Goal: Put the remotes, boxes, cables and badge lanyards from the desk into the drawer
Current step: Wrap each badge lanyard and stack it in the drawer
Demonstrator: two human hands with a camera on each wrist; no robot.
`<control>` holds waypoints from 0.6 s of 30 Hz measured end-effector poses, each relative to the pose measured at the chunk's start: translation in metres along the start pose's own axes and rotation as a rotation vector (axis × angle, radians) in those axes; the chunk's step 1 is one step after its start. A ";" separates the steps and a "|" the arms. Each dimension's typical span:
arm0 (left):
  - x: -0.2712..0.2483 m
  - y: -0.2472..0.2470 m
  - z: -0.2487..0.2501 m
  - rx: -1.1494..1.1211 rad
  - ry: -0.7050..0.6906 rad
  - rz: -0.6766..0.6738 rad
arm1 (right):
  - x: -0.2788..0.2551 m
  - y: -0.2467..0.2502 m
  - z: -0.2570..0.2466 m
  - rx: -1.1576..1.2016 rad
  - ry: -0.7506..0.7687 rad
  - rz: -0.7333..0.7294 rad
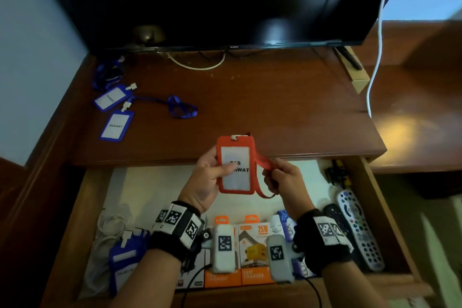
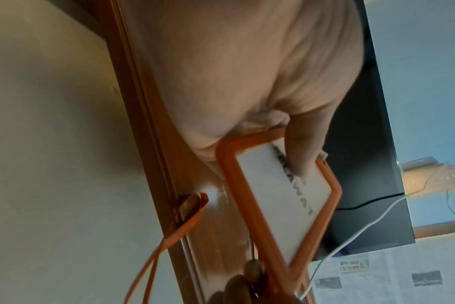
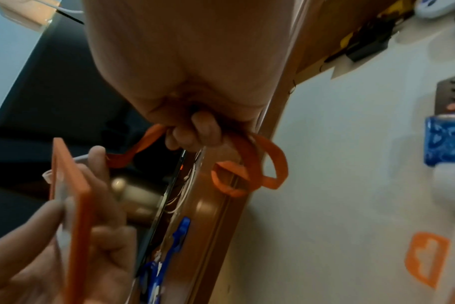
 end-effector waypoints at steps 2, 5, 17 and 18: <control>-0.002 0.001 0.002 -0.039 -0.032 0.040 | -0.007 -0.005 0.010 0.067 -0.055 -0.039; -0.004 0.001 0.005 -0.073 -0.060 0.075 | -0.018 -0.010 0.017 0.131 -0.093 -0.120; -0.011 -0.022 0.004 -0.109 -0.035 0.283 | -0.035 -0.019 0.009 0.023 -0.091 -0.241; -0.011 -0.023 0.004 -0.102 -0.038 0.288 | -0.035 -0.019 0.008 0.037 -0.084 -0.221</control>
Point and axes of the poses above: each hand's wrist, its own x-axis towards the middle knuckle, its own y-axis out of the back of the hand, z = x × y, the point moved 9 cm from there along x, towards the middle knuckle, and after that the axes turned 14 degrees about x, right-handed, at the moved point
